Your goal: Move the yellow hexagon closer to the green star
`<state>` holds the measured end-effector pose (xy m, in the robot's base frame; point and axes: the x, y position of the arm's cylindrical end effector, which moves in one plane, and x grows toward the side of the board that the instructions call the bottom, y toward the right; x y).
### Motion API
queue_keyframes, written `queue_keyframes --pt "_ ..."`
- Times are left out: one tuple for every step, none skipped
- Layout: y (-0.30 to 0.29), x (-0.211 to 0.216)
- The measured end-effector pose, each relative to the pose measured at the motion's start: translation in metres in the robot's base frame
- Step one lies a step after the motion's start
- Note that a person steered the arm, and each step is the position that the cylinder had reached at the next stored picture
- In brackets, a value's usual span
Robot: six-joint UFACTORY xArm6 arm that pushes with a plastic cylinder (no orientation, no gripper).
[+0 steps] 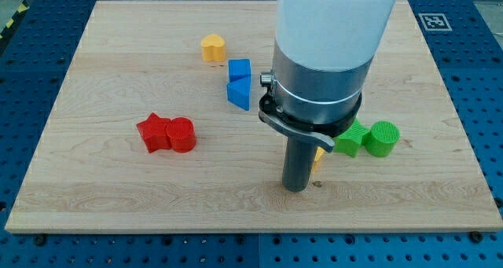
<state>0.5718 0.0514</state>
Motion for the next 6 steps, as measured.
queue_keyframes --pt "0.004 0.000" --pt "0.004 -0.006" --pt "0.004 -0.018" --pt "0.005 -0.032" --pt "0.018 -0.032" --pt "0.023 -0.032"
